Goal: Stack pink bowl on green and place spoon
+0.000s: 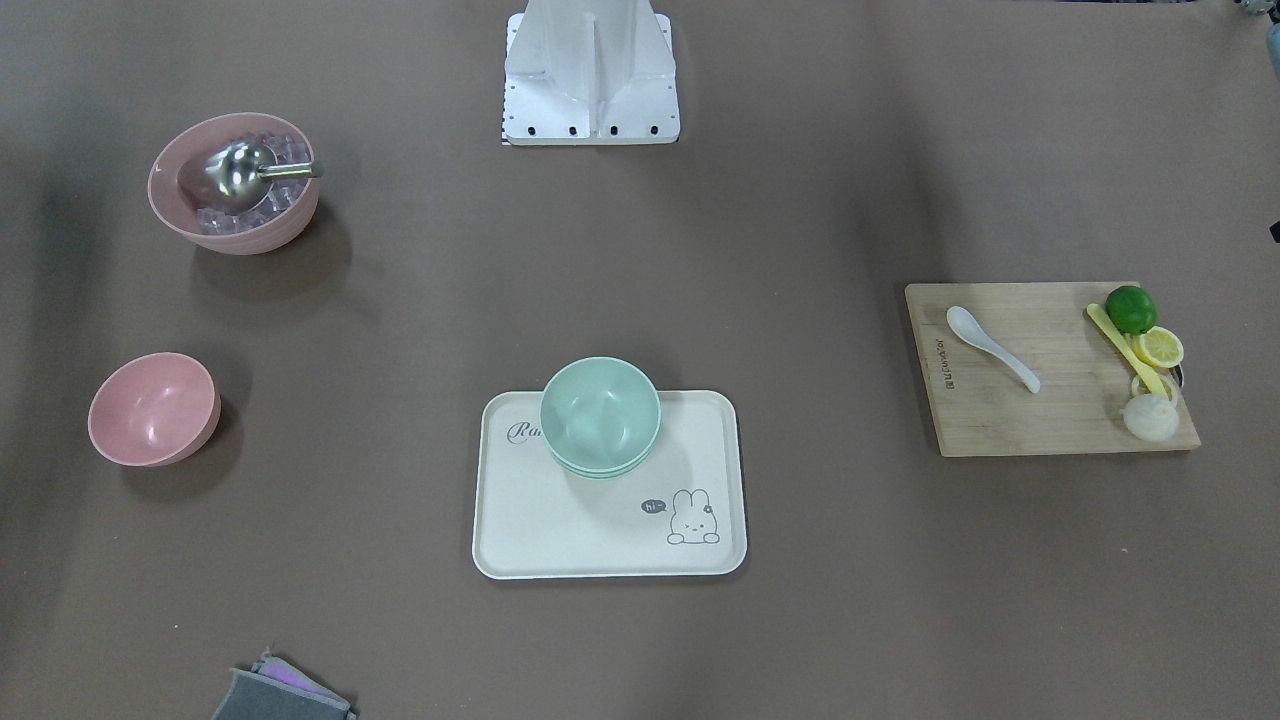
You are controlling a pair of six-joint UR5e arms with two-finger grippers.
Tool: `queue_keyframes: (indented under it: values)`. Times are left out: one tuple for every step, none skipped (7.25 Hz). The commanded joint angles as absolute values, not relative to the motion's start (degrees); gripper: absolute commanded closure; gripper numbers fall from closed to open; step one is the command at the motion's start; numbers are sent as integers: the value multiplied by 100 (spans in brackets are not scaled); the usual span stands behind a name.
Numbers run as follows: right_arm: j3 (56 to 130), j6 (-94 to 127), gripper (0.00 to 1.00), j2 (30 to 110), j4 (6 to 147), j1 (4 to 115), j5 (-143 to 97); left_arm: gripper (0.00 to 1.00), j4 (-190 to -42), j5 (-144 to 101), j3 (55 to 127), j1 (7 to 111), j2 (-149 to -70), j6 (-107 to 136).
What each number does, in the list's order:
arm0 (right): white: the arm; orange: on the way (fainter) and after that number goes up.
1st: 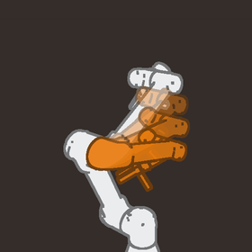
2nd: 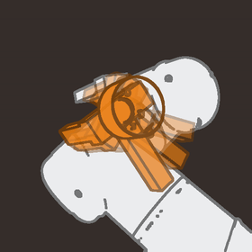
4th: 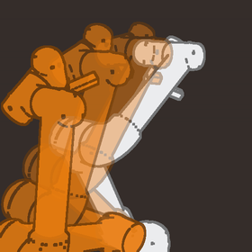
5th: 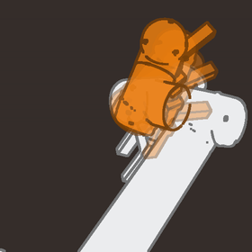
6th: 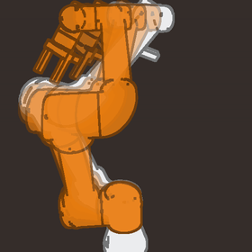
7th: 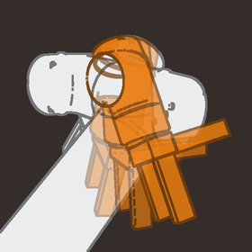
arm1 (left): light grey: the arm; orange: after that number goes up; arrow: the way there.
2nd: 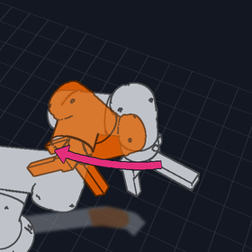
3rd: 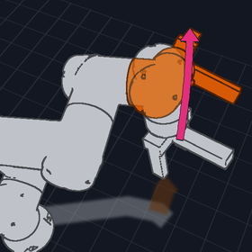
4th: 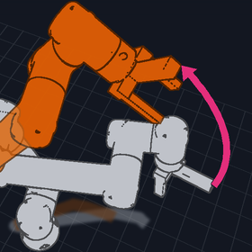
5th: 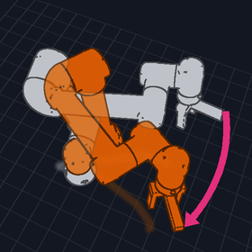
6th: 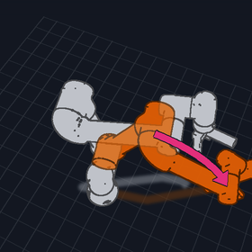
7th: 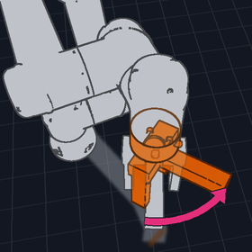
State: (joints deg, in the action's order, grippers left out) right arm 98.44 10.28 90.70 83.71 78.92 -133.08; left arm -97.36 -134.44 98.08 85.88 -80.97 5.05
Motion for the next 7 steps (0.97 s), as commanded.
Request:
queue_keyframes:
  values:
    - [9757,2397,0,8835,7835,7036,-13307,2,-9738,-13430,9764,8587,-8174,519]
    - [9530,3165,1,8642,7248,6588,-13263,2,-9738,-13430,9747,8587,-8209,519]
    - [9249,3886,4,8370,7033,6287,-13045,2,-9738,-13438,9773,8578,-8244,519]
    - [9168,3980,8,8341,6988,6128,-12930,2,-9738,-13438,9808,8578,-8244,519]
    - [8915,3990,9,8176,6987,6030,-12798,2,-9738,-13430,9791,8587,-8270,527]
    - [8677,3999,9,7922,6996,5977,-12779,2,-9738,-13404,9774,8587,-8323,519]
    - [8440,3990,16,7902,6987,5977,-12805,2,-9730,-13412,9782,8587,-8384,545]
